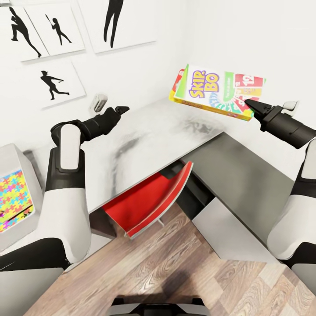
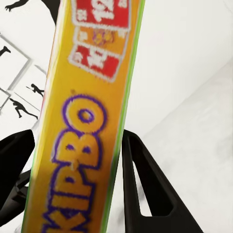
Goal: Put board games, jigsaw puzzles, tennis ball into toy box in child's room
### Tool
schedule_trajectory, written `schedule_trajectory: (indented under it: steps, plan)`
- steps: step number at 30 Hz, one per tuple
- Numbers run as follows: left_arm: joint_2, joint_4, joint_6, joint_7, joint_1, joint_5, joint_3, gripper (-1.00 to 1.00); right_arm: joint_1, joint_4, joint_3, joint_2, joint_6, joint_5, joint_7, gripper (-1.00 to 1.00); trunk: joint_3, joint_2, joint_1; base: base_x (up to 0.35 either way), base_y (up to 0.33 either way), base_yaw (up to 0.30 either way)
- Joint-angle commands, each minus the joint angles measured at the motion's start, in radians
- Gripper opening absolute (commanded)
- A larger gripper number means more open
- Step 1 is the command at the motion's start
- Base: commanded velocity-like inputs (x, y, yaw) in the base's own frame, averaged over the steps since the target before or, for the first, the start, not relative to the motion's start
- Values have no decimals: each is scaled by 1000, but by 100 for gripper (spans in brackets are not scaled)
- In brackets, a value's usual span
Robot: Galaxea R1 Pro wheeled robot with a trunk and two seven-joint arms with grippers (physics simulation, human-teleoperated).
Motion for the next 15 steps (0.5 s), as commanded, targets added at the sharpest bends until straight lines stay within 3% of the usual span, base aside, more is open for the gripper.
schedule_trajectory:
  steps: [1,7,15]
  plan:
    - [-1,-1,5,9,-1,11,2,100,-1,0,-1,0,4,5,8,-100,-1,-2,1,0,0,7]
    - [0,-49,4,1,56,11,-2,100,10,-1,1,-1,4,4,8,-100,2,-2,1,0,0,4]
    - [2,-132,1,3,137,10,-61,100,32,3,2,1,4,7,9,-100,3,-2,1,0,0,1]
